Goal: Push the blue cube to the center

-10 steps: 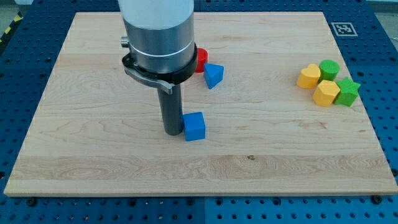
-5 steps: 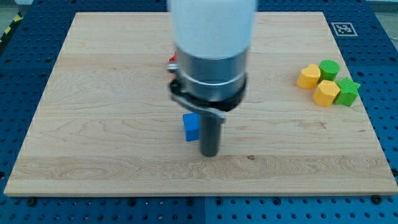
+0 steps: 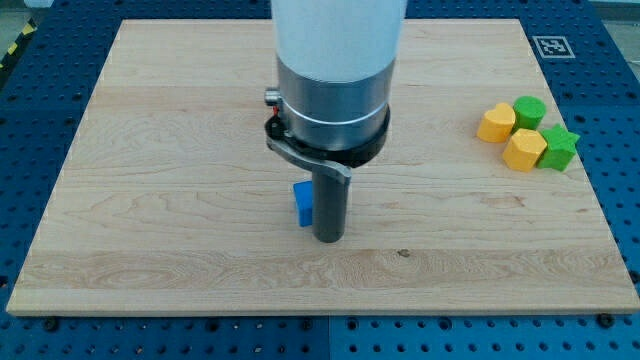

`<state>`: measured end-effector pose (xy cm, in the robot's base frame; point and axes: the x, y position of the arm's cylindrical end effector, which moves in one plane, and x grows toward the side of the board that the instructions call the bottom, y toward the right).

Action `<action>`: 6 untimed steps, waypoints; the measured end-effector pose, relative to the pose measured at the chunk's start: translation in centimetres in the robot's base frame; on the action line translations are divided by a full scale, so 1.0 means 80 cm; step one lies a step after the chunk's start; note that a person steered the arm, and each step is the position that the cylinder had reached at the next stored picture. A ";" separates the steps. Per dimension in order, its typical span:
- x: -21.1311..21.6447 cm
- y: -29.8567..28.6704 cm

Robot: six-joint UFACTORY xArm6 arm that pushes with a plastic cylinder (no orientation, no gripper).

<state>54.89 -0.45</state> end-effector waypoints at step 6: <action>-0.097 -0.065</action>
